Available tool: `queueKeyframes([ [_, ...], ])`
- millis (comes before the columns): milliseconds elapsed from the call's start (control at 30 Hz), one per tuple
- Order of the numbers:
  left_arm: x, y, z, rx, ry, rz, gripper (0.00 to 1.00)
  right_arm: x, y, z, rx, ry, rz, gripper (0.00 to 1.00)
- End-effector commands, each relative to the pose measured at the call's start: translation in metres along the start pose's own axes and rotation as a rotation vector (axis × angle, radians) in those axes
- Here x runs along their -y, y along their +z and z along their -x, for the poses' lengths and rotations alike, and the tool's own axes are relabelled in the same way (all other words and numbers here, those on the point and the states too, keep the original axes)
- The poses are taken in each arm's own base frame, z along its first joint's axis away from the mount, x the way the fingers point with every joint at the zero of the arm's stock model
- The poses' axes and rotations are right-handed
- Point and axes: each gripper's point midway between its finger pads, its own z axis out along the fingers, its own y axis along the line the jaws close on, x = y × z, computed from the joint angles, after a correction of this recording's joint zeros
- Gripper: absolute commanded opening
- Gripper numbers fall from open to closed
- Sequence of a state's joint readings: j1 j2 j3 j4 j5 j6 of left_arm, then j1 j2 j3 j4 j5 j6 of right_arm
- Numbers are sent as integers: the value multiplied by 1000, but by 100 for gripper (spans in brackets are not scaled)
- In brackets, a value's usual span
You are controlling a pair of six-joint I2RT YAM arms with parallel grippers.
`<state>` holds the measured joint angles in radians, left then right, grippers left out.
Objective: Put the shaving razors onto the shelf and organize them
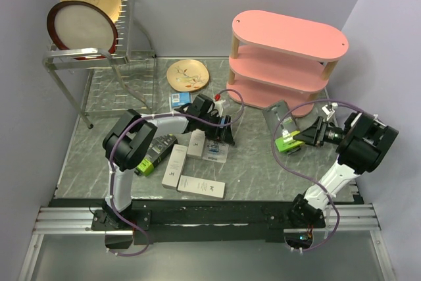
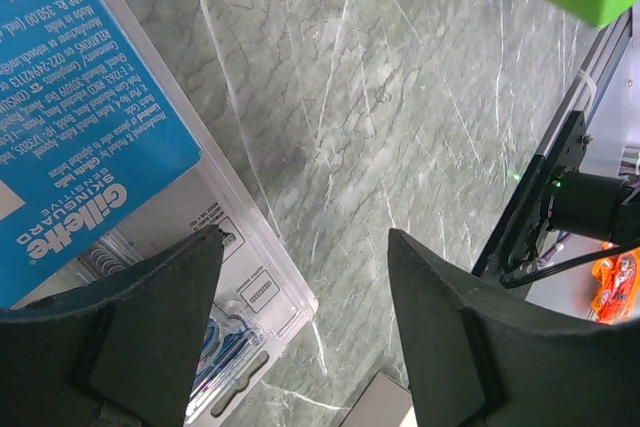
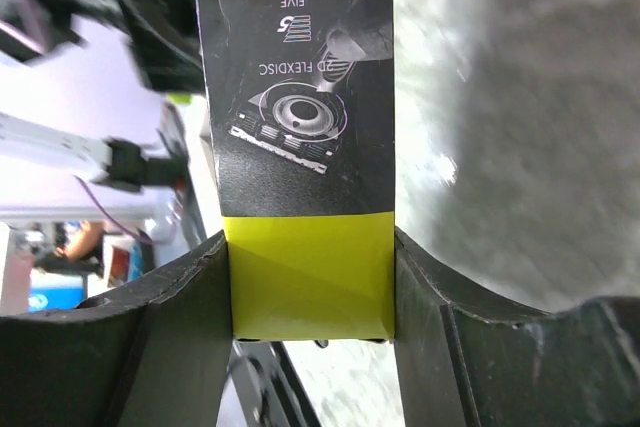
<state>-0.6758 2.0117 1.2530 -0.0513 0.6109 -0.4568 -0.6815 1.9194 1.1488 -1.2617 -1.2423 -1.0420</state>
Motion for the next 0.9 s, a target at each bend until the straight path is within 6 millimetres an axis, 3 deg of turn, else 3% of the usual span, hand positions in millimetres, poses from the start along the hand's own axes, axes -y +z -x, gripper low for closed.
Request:
queueKeyframes([
  [0,-3,-5,-5,-19,30,17,73,-47,-1,38,261,134,187,38],
  [133,-3,-6,-2,-27,37,21,73,-50,-2,46,301,106,202,38],
  [300,-1,-5,-4,-40,28,13,73,-57,0,41,301,120,210,37],
  [467,7,-4,-13,-68,11,-46,73,-63,18,36,237,131,245,35],
  [567,14,2,-13,-86,3,-101,73,-56,30,40,201,119,262,34],
  [667,27,0,-1,-71,24,-136,74,-51,28,52,215,106,266,32],
  [767,49,-13,13,-43,117,-146,75,-60,26,59,215,82,266,31],
  [867,68,-30,19,-31,168,-147,76,-81,24,63,204,28,271,31],
])
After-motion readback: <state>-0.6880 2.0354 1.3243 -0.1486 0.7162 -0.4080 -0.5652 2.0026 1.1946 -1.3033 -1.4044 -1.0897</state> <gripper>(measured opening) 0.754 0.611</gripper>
